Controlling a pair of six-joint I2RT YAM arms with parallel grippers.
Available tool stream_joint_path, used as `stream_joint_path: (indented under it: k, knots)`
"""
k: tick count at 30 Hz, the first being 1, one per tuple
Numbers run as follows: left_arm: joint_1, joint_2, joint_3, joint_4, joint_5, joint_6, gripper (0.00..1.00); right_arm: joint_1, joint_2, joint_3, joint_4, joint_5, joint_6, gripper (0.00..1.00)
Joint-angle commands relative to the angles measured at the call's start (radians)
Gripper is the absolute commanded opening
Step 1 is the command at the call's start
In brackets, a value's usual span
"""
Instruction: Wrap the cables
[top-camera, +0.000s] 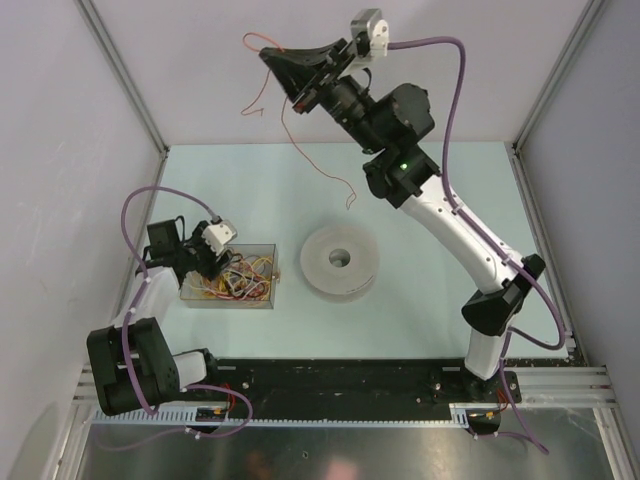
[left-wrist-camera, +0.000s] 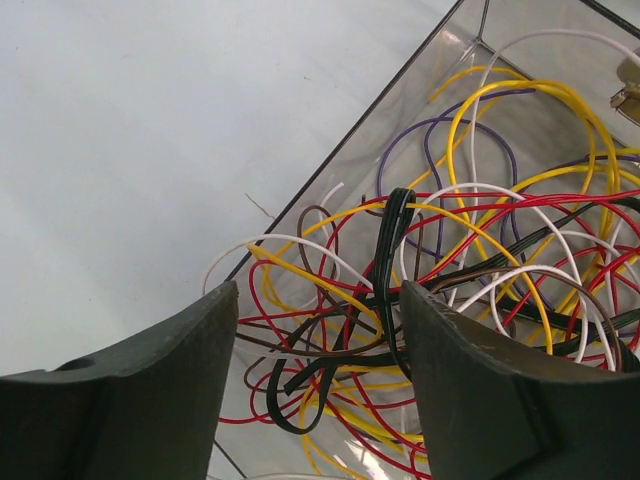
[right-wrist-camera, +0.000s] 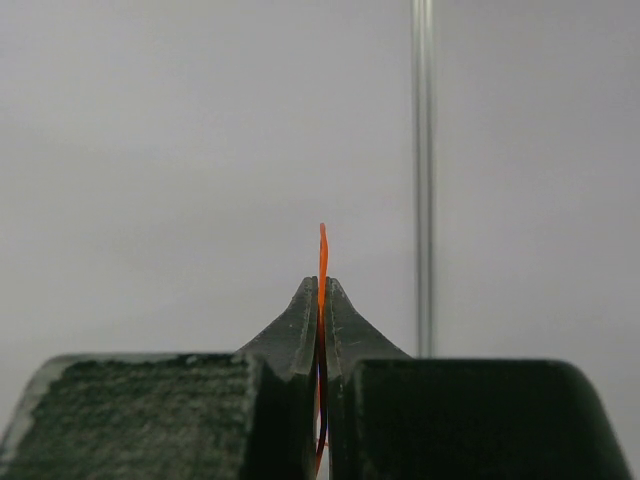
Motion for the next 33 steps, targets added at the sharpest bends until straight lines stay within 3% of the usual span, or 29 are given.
stream_joint_path:
  k: [1,5,8,15,22,27,33]
  knots:
    - [-0.004,-0.017,0.03,-0.004,-0.022,-0.01,0.74,-0.048,-0.078,0.028,0.038,0.028,-0.034,0.0]
    - [-0.005,-0.087,0.084,-0.034,0.009,-0.092,0.9,-0.102,-0.143,-0.051,0.025,0.015,-0.024,0.0]
    - [-0.005,-0.146,0.138,-0.059,0.019,-0.146,0.97,-0.137,-0.212,-0.186,0.03,-0.004,0.001,0.0]
    - [-0.006,-0.277,0.22,-0.101,0.086,-0.243,0.99,-0.184,-0.338,-0.407,0.039,-0.074,0.04,0.0]
    - [-0.035,-0.352,0.292,-0.105,0.269,-0.316,0.99,-0.215,-0.419,-0.513,0.022,-0.105,0.119,0.0]
    - [-0.174,-0.333,0.382,-0.105,0.356,-0.392,1.0,-0.215,-0.464,-0.568,0.018,-0.14,0.201,0.0]
    - [-0.402,-0.271,0.444,0.008,0.309,-0.494,0.97,-0.205,-0.491,-0.589,0.03,-0.183,0.295,0.0]
